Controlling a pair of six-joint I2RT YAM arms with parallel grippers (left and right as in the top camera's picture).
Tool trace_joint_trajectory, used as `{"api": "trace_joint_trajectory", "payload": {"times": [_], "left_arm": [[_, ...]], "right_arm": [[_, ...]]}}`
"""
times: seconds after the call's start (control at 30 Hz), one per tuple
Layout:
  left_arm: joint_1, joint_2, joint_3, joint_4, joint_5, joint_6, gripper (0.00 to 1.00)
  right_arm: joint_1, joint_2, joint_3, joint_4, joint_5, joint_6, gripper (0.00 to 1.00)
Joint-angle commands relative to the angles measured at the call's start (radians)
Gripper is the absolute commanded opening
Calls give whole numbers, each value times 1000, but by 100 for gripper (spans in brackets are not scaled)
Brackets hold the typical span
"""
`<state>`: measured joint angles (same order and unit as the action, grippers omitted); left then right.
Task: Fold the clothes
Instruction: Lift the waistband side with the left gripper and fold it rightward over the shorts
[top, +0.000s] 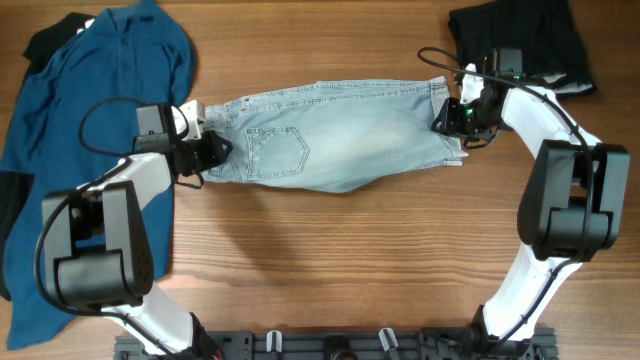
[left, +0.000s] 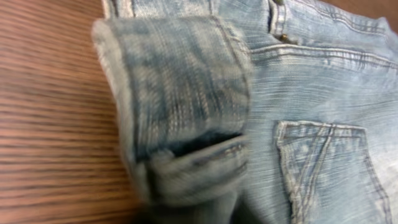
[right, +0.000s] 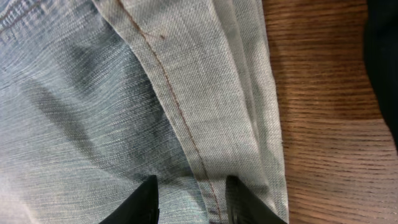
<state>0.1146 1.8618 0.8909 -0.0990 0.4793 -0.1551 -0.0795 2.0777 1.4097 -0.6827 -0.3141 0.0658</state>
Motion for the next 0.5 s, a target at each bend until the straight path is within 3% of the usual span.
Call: {"api": "trace_joint_trajectory", "payload": {"times": [0.0, 0.1, 0.17, 0.37, 0.47], "left_arm": [[-8, 47, -26, -50, -62, -44, 4], [19, -13, 36, -154, -62, -55, 4], [34, -86, 131, -312, -69, -53, 4], [22, -201, 444, -740, -185, -10, 4], [13, -201, 582, -873, -185, 10, 4]], "right_arm": [[4, 70, -11, 2, -4, 2, 26], [5, 68, -11, 1, -47, 13, 19], [5, 57, -11, -3, -109, 13, 18], [41, -45, -11, -64, -211, -23, 24], [82, -82, -11, -71, -211, -25, 28]]}}
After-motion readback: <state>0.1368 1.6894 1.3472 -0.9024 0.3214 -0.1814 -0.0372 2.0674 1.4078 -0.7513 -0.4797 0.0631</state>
